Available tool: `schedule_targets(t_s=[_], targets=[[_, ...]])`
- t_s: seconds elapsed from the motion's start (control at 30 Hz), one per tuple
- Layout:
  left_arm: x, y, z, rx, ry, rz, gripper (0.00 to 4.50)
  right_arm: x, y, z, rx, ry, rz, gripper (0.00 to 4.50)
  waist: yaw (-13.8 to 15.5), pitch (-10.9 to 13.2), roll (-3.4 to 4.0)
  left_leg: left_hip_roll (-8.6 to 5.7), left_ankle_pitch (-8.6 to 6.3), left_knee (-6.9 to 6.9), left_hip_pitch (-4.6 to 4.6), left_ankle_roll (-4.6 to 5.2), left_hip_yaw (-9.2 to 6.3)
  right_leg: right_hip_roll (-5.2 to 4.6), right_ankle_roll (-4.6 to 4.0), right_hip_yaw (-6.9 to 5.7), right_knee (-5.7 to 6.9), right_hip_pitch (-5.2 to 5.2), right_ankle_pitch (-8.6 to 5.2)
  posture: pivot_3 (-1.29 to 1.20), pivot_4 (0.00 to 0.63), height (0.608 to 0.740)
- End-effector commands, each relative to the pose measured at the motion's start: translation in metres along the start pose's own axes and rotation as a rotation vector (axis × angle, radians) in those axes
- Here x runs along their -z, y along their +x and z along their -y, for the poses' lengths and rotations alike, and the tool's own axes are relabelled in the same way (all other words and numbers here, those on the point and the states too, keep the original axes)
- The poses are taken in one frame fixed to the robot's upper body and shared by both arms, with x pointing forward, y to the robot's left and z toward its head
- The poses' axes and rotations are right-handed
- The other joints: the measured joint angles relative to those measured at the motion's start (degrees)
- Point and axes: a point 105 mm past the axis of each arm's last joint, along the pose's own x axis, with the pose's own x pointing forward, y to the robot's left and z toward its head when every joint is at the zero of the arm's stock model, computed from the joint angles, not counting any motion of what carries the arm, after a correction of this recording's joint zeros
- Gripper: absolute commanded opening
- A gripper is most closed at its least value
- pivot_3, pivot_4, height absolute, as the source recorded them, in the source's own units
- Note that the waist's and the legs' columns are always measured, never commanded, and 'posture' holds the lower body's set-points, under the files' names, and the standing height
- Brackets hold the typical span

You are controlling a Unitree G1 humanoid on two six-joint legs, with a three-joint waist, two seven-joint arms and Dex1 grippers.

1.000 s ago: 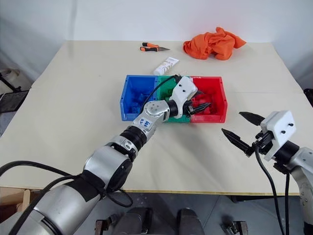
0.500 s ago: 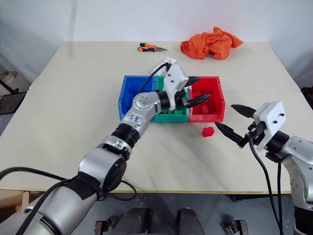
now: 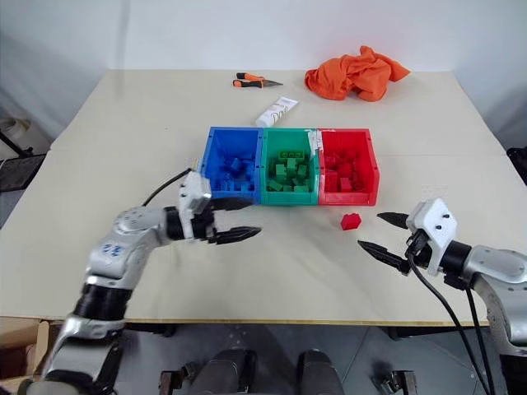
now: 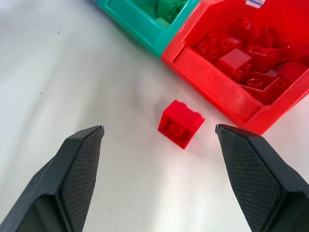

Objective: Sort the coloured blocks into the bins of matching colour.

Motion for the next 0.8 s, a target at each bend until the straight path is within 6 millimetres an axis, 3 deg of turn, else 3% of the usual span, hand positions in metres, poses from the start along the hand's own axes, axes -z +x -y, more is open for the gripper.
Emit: schedule_targets(t_s=[0.03,0.2,0.4,0.57,0.8], targets=[[0.001,-0.024,0.012,0.040,0.001,-0.005,3.71,-0.005,-0.012,0.000,0.017,-0.005,-0.001,3.90,0.03,0.00,0.00,-0.01,0.00,0.00,0.01,0.00,0.00,0.00,0.00,0.00,-0.01,0.01,0.00,0.00,0.150,0.740],[0.006,-0.052,0.006,0.006,0.004,0.022,3.71,0.001,-0.020,-0.005,0.040,0.032,-0.016,3.90,0.35,0.00,0.00,-0.03,-0.01,-0.03,-0.01,0.02,-0.06,-0.04,0.00,-0.02,-0.11,0.06,0.00,0.00,0.150,0.740],[0.005,-0.058,0.001,0.005,0.042,0.054,3.71,0.004,-0.014,-0.005,0.069,0.057,-0.003,3.90,-0.08,-0.01,0.01,-0.01,-0.02,-0.04,0.03,0.03,-0.10,-0.01,0.00,-0.07,-0.10,0.12,0.00,0.00,0.150,0.740],[-0.002,-0.058,0.006,0.032,0.048,0.160,3.71,0.010,0.014,0.005,0.130,0.083,0.027,3.90,-0.99,-0.01,0.01,0.00,-0.02,-0.05,0.07,0.03,-0.10,-0.01,0.00,-0.07,-0.04,0.11,0.00,0.00,0.150,0.740],[0.003,-0.066,0.004,-0.008,0.082,0.151,3.71,0.020,0.044,0.019,0.160,0.096,0.036,3.90,-1.36,-0.02,0.01,-0.01,-0.01,-0.10,0.04,0.01,-0.08,-0.01,0.00,-0.07,0.02,0.01,0.00,0.00,0.150,0.740]])
